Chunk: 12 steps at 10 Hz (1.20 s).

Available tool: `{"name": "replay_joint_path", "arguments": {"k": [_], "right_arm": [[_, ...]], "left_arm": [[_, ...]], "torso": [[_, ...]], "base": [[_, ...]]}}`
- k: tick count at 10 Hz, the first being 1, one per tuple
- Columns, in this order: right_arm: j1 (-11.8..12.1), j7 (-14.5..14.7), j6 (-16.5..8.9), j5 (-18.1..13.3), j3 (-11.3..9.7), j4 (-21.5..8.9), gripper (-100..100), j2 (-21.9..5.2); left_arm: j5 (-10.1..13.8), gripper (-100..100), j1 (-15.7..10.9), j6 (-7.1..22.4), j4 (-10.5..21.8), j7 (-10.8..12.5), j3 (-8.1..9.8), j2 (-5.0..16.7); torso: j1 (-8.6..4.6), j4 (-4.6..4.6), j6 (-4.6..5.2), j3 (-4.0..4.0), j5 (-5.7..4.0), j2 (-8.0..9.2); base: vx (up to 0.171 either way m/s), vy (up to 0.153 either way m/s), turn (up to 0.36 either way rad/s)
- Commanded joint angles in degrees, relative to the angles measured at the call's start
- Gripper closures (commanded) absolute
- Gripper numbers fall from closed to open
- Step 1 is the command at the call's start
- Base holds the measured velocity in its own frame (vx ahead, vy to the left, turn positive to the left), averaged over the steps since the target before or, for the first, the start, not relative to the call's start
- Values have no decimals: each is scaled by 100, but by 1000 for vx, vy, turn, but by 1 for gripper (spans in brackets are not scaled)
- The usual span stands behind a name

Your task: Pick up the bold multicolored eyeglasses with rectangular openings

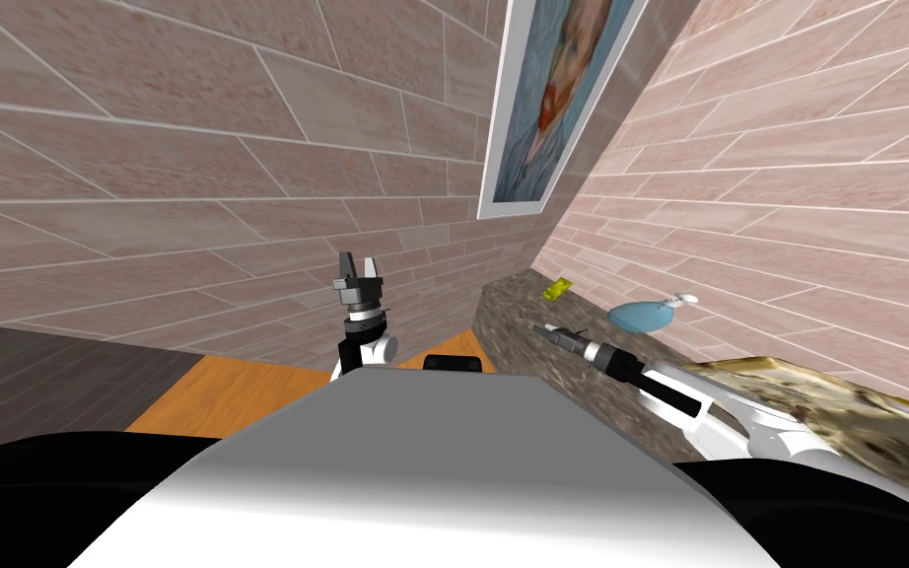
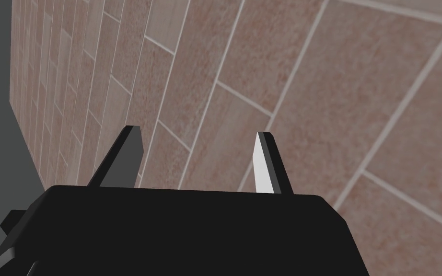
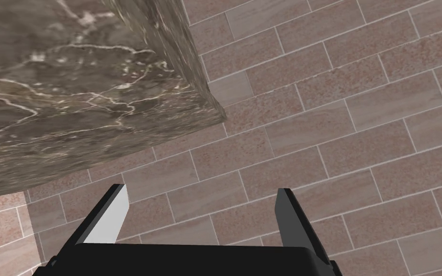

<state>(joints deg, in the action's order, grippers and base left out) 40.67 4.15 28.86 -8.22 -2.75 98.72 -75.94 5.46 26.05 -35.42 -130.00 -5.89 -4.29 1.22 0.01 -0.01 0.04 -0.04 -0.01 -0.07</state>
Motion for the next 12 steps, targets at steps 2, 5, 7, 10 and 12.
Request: {"name": "replay_joint_path", "arguments": {"k": [2, 5, 7, 10, 12], "right_arm": [[111, -80, -54, -63, -162, -232, -100, -460], [166, -107, -72, -118, -292, -407, -100, -890], [216, -134, -91, -171, -420, -577, -100, -1179], [264, -160, -109, -221, -546, -739, -100, -1593], [311, -184, -127, -269, -669, -891, -100, -1874]], "left_arm": [[0, 0, 0, 0, 0, 0, 0, 0], [0, 0, 0, 0, 0, 0, 0, 0], [0, 0, 0, 0, 0, 0, 0, 0], [0, 0, 0, 0, 0, 0, 0, 0], [0, 0, 0, 0, 0, 0, 0, 0]], "torso": [[-2, 0, -1, 0, 1, 0], [-1, 1, 1, 2, 0, 4], [-2, 1, 1, 2, 0, 3], [-2, 0, 0, -1, 0, -3], [-2, 0, 0, 0, 1, -1]], "base": [[27, -1, 44], [18, 0, 24], [23, -2, 39], [29, -2, 26], [24, -5, 29]]}}
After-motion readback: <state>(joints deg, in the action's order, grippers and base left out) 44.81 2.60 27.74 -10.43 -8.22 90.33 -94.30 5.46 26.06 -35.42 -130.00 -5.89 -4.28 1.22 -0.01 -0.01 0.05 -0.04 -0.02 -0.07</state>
